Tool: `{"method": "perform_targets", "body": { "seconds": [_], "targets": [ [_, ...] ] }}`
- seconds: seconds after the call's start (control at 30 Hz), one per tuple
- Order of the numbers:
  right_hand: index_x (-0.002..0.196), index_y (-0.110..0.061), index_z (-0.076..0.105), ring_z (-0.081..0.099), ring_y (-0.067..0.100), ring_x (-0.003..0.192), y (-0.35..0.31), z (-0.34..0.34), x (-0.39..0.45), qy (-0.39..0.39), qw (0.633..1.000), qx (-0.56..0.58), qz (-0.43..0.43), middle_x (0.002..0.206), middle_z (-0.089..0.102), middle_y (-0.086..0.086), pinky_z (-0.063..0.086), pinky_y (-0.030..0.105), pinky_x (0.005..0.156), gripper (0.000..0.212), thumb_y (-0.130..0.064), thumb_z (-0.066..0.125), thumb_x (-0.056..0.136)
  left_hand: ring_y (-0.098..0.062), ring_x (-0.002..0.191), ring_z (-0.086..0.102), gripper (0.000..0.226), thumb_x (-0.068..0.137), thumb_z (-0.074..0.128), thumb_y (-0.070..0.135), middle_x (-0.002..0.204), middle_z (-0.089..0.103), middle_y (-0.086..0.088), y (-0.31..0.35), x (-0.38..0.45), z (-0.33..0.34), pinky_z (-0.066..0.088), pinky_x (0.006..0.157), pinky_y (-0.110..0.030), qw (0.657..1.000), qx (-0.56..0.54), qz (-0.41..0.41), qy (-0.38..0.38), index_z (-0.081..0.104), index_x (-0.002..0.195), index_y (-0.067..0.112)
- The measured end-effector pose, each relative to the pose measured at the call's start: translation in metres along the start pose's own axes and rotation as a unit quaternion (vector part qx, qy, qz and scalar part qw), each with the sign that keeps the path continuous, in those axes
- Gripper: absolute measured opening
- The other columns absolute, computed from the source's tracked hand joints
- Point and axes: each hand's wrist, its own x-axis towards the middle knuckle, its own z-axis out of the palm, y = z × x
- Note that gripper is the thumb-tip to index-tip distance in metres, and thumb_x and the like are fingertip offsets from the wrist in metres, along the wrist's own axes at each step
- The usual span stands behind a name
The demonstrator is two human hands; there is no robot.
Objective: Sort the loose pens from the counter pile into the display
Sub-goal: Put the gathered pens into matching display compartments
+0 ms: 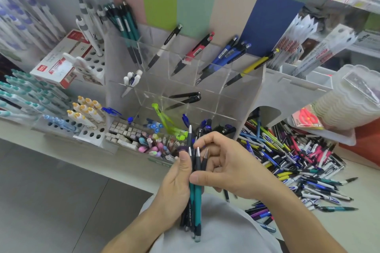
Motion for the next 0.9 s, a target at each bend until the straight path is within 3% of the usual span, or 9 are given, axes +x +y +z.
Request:
{"method": "perform_targets", "body": {
  "seconds": [0.1,0.2,0.3,0.4,0.47,0.57,0.67,0.8,0.9],
  "targets": [
    [0.115,-0.029,0.06,0.06,0.018,0.056,0.0,0.001,0.0,0.01,0.999,-0.036,0.006,0.087,0.071,0.008,0.057,0.036,0.055,0.052,-0.022,0.091,0.073,-0.014,0.062,0.065,0.055,0.09,0.047,0.058,0.074,0.07,-0.005,0.006,0.001,0.0,0.051,0.06,-0.025,0.998,-0.056,-0.003,0.006,0.068,0.103,0.009],
    [0.114,-0.028,0.062,0.06,0.016,0.059,-0.001,0.0,-0.001,0.019,0.999,-0.04,0.017,0.089,0.071,0.006,0.058,0.032,0.055,0.049,-0.022,0.09,0.074,-0.033,0.093,0.072,0.062,0.089,0.057,0.059,0.102,0.074,-0.018,0.01,0.003,-0.001,0.057,0.082,-0.045,0.998,-0.067,0.014,0.011,0.063,0.116,0.003],
    [0.114,-0.019,0.062,0.059,0.015,0.059,0.001,0.007,-0.001,0.024,0.999,0.039,0.026,0.083,0.069,0.011,0.053,0.028,0.052,0.048,-0.013,0.088,0.075,-0.031,0.074,0.072,0.061,0.084,0.06,0.058,0.091,0.073,-0.021,0.01,0.002,0.001,0.058,0.063,-0.037,0.996,-0.08,0.027,0.036,0.061,0.111,0.003],
    [0.11,-0.004,0.064,0.058,0.014,0.055,0.007,0.02,0.001,0.045,0.987,0.144,0.049,0.073,0.064,0.009,0.05,0.025,0.049,0.041,-0.002,0.085,0.074,-0.049,0.073,0.068,0.066,0.073,0.072,0.071,0.09,0.069,-0.031,0.01,0.006,0.0,0.058,0.065,-0.058,0.99,-0.076,0.055,0.103,0.064,0.099,0.011],
    [0.103,0.002,0.068,0.059,0.015,0.058,0.011,0.028,0.0,0.045,0.986,0.155,0.052,0.075,0.066,0.014,0.051,0.025,0.052,0.028,-0.004,0.082,0.08,-0.049,0.073,0.067,0.072,0.062,0.076,0.077,0.087,0.068,-0.029,0.012,0.009,-0.004,0.055,0.066,-0.068,0.987,-0.061,0.072,0.134,0.064,0.091,0.013],
    [0.102,0.007,0.069,0.062,0.02,0.063,0.015,0.033,-0.004,0.028,0.988,0.141,0.054,0.08,0.069,0.027,0.056,0.028,0.058,0.02,-0.01,0.072,0.091,-0.027,0.064,0.065,0.068,0.05,0.074,0.085,0.072,0.067,-0.01,0.012,0.012,-0.014,0.059,0.059,-0.049,0.987,0.002,0.092,0.13,0.066,0.081,0.024],
    [0.097,0.004,0.073,0.063,0.019,0.063,0.014,0.027,-0.006,0.02,0.989,0.141,0.044,0.076,0.07,0.018,0.057,0.03,0.058,0.014,-0.009,0.07,0.093,-0.021,0.069,0.07,0.066,0.046,0.077,0.084,0.075,0.072,-0.007,0.014,0.012,-0.022,0.058,0.06,-0.035,0.992,0.049,0.092,0.079,0.069,0.083,0.029],
    [0.1,0.0,0.078,0.065,0.018,0.057,0.006,0.01,-0.004,0.018,0.99,0.133,0.046,0.073,0.073,0.015,0.057,0.026,0.054,0.019,-0.009,0.076,0.084,-0.035,0.08,0.071,0.064,0.05,0.082,0.076,0.091,0.072,-0.022,0.026,0.013,-0.027,0.057,0.071,-0.055,0.997,0.061,0.041,-0.007,0.074,0.094,0.031],
    [0.086,0.0,0.076,0.064,0.02,0.05,-0.003,0.001,0.001,0.032,0.989,0.135,0.05,0.066,0.07,0.019,0.055,0.027,0.047,0.027,-0.019,0.085,0.068,-0.029,0.081,0.073,0.037,0.072,0.079,0.05,0.092,0.075,-0.02,0.034,0.013,-0.027,0.06,0.069,-0.038,0.998,0.019,0.022,-0.048,0.077,0.095,0.021]
  ]
}}
